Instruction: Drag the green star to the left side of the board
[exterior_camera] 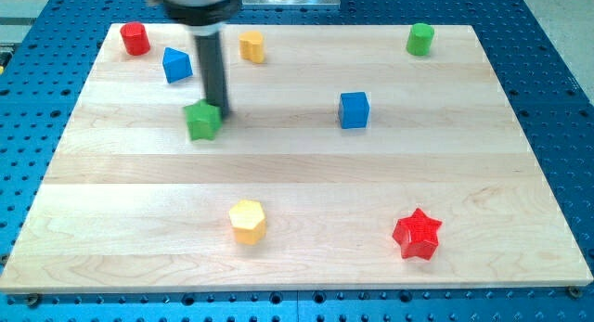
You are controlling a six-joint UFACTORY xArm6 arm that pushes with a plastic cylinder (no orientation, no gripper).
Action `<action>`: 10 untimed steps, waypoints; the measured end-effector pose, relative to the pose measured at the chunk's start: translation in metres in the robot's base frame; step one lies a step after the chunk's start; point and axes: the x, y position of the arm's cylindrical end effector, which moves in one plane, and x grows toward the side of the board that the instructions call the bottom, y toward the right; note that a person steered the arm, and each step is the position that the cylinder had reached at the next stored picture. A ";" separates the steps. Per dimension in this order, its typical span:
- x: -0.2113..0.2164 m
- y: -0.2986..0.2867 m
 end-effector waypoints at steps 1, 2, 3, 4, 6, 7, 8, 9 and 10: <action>0.005 0.071; 0.026 0.067; 0.044 -0.001; 0.045 -0.066; 0.038 -0.042; 0.030 -0.073; 0.029 -0.080; 0.010 -0.072; 0.010 -0.100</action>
